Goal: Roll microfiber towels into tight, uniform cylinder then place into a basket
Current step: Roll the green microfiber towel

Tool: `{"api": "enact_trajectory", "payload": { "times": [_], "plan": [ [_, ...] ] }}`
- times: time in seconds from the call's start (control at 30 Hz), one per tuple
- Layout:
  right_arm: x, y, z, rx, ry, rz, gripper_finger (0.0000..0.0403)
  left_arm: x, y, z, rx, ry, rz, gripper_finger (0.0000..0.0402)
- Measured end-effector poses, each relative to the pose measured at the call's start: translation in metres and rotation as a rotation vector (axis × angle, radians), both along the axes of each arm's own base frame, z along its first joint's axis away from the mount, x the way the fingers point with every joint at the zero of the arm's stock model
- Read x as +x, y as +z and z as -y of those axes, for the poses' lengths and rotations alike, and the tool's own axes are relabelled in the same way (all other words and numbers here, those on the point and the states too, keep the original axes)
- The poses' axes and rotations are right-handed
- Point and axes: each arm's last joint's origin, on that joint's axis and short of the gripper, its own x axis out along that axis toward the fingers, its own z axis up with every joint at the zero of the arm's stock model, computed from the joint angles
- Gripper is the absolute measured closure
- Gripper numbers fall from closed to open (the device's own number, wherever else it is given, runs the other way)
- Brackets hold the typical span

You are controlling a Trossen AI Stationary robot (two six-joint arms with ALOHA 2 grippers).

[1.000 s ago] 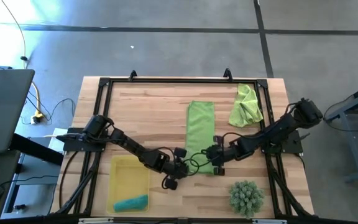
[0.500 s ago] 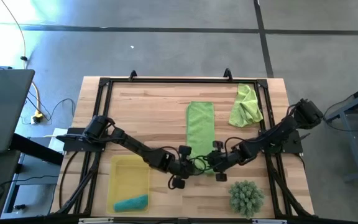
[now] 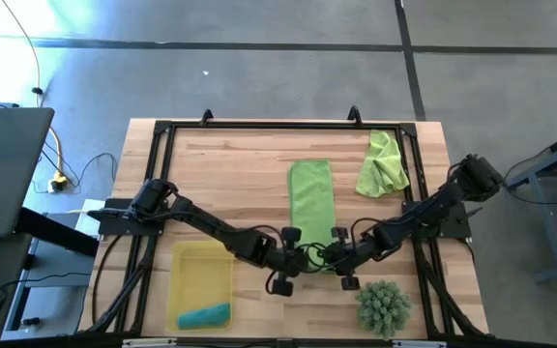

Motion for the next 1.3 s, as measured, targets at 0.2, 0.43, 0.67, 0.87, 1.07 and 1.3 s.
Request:
{"api": "enact_trajectory", "payload": {
  "times": [0.2,0.43,0.67,0.87,1.07,1.3],
  "plan": [
    [-0.001,-0.005,-0.004,0.043,0.048,-0.041,0.0275,0.0,0.0,0.002,-0.059,0.036,0.006,0.0401],
    [-0.005,-0.005,-0.011,0.004,0.081,-0.021,0.0277,0.001,0.001,0.002,-0.11,0.048,0.016,0.0401],
    [-0.005,-0.005,-0.01,-0.03,0.086,-0.014,0.0306,0.002,0.002,0.002,-0.117,0.05,0.029,0.0401],
    [-0.01,-0.005,-0.017,-0.044,0.159,-0.012,0.0301,0.004,0.002,-0.004,-0.151,0.102,0.036,0.0401],
    [-0.012,-0.005,-0.02,-0.077,0.16,0.004,0.0245,0.005,0.003,-0.007,-0.171,0.125,0.049,0.0401],
    [-0.013,-0.006,-0.018,-0.122,0.152,0.004,0.0254,0.008,0.005,-0.004,-0.234,0.095,0.075,0.0401]
  ]
}}
